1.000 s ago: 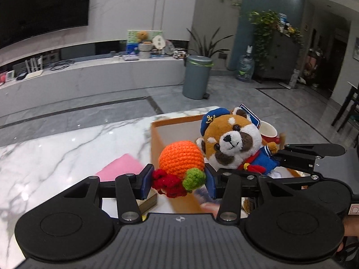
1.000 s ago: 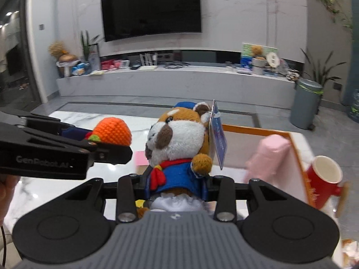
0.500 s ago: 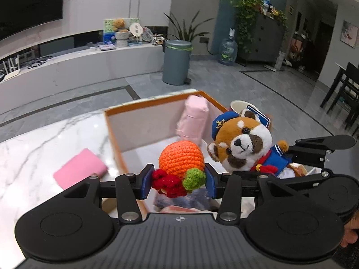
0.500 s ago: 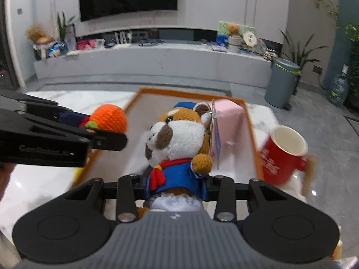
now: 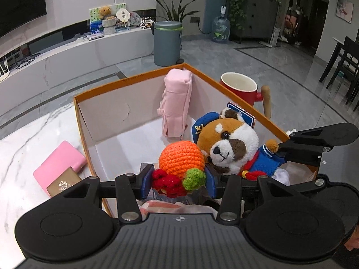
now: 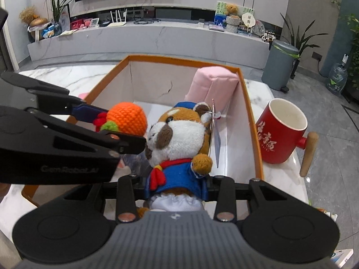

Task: Organize objects
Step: 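Lower the plush and ball into the box and open both grippers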

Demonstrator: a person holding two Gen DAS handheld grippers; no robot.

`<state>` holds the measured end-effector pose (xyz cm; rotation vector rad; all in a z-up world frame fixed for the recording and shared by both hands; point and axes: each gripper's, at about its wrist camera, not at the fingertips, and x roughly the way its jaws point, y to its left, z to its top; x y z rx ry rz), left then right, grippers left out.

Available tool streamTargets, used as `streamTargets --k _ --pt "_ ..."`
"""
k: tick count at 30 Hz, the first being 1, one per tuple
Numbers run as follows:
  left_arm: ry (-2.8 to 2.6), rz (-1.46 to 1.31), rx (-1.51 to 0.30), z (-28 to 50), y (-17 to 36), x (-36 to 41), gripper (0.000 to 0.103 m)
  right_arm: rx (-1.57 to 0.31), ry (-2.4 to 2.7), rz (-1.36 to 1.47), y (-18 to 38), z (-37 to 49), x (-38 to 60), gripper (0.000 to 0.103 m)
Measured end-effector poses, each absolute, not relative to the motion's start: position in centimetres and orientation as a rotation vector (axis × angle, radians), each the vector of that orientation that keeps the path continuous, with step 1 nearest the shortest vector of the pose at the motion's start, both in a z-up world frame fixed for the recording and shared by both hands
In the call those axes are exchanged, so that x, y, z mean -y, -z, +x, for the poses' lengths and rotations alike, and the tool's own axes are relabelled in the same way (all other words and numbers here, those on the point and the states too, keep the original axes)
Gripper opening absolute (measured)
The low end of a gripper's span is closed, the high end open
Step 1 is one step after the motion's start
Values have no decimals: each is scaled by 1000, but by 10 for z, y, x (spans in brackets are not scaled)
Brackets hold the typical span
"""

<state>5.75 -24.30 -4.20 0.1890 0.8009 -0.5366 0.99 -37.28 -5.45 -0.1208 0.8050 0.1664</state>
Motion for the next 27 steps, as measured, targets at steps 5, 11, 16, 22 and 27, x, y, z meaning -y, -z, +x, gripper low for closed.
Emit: streamTargets --k 5,11,16,22,27 --pt "538 221 -821 57 46 252 53 -823 -155 -144 63 10 372 41" --pt "534 250 -836 57 47 259 53 -834 -134 -166 67 14 372 41" --pt "532 290 -842 62 46 269 53 -829 -122 -181 68 16 373 41" --pt "524 373 -879 73 55 277 53 -832 -123 -207 71 17 370 41" --pt "523 428 -904 87 61 281 53 -863 -131 -196 79 19 370 41"
